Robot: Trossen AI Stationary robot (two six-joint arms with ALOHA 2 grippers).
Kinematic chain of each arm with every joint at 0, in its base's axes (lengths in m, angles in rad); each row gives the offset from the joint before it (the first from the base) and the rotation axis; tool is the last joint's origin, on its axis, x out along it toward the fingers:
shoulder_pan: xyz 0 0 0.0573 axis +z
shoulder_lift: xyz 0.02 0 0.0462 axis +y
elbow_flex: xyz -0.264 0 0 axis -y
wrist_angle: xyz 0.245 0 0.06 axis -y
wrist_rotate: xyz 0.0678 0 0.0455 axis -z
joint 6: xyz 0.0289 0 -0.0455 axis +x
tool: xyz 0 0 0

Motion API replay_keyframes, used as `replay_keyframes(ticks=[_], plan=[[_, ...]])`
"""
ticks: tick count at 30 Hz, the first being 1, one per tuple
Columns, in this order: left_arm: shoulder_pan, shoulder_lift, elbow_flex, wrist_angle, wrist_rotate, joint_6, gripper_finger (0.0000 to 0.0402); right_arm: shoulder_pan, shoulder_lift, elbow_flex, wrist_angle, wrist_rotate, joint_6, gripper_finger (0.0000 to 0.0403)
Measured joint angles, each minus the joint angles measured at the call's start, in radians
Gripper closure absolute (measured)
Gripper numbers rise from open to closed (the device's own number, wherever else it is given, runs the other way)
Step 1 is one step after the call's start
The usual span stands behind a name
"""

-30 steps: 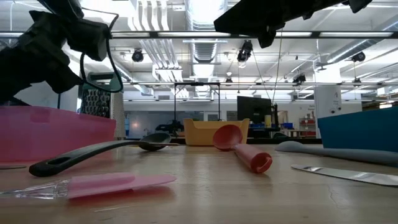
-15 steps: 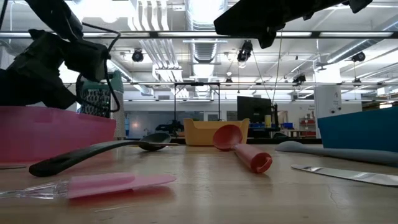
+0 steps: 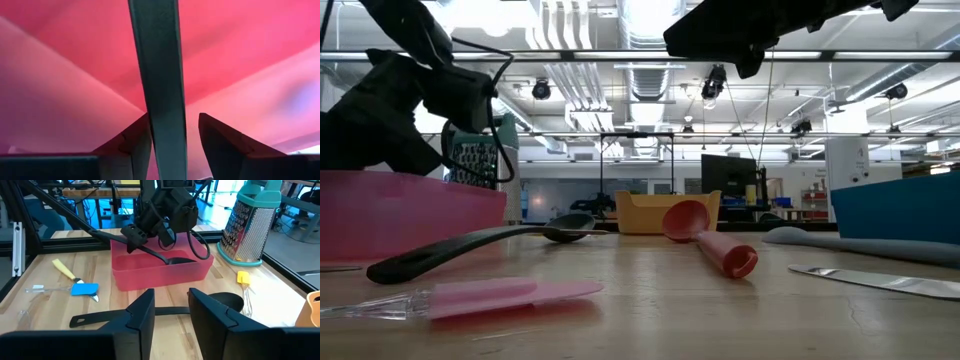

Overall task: Pick & Place Kitchen Items
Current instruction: Put the right black serving spoon into the pink bin, then put the gold knife into the blue bin

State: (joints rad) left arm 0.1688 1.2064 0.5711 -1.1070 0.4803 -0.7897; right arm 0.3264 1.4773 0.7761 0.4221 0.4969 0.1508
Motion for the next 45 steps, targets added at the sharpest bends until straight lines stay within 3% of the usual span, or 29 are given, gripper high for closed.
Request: replay_keyframes(ticks=[14, 29, 45], plan=[[0.000, 0.000, 0.066, -0.049, 0.001, 0.002, 0.0234, 0.000, 0.000, 0.000, 0.000, 0.000, 0.000, 0.0309], [0.000, -0.002, 0.283, -0.240, -0.015, 0.002, 0.0234, 0.000, 0.000, 0.000, 0.000, 0.000, -0.001, 0.0355], [-0.001, -0.003, 0.586, -0.299, -0.224, -0.019, 0.0234, 0.000, 0.000, 0.000, -0.008, 0.000, -0.001, 0.0318]])
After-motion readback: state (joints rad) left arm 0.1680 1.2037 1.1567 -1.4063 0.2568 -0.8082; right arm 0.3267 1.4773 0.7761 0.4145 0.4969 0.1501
